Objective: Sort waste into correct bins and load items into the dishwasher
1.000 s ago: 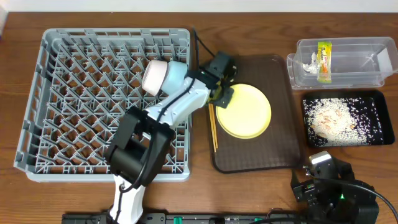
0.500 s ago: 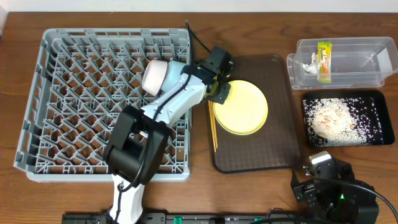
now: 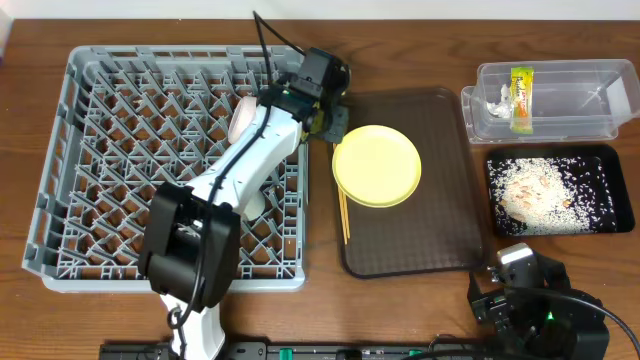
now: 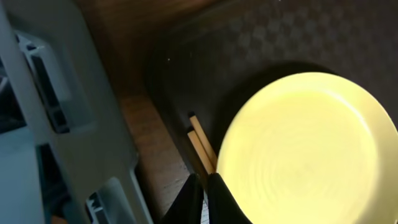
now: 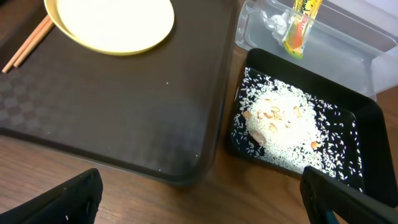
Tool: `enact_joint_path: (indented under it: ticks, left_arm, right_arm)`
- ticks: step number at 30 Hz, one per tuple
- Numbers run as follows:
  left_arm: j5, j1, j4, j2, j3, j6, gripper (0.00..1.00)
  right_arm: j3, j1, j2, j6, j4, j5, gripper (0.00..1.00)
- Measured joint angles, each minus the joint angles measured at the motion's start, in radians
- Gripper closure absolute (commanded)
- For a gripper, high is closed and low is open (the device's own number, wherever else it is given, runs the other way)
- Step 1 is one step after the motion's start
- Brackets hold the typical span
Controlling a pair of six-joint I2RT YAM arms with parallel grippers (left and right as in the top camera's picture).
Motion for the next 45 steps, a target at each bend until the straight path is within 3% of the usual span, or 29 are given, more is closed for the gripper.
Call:
enact_joint_path:
  ticks: [3, 5, 6, 7, 11, 45]
  left_arm:
    - [0.006, -0.003, -0.011, 0.000, 0.000, 0.000, 0.94]
    - [0.011, -0.008, -0.032, 0.000, 0.000, 0.002, 0.83]
    - [0.014, -0.010, -0.050, 0.000, 0.000, 0.001, 0.67]
    - [0.016, -0.013, -0.062, 0.000, 0.000, 0.004, 0.61]
    - [0.005, -0.030, -0.110, 0.000, 0.000, 0.005, 0.49]
    - [-0.102, -0.108, -0.178, 0.089, -0.010, -0.001, 0.50]
  right_arm:
    - [0.000, 0.000, 0.000, 0.000, 0.000, 0.000, 0.01]
    - [0.000, 0.000, 0.000, 0.000, 0.000, 0.000, 0.01]
    - [0.000, 0.000, 0.000, 0.000, 0.000, 0.000, 0.01]
    - [0.000, 0.000, 0.000, 0.000, 0.000, 0.000, 0.01]
    - [0.000, 0.000, 0.000, 0.000, 0.000, 0.000, 0.01]
    - [0.000, 0.000, 0.000, 0.000, 0.000, 0.000, 0.01]
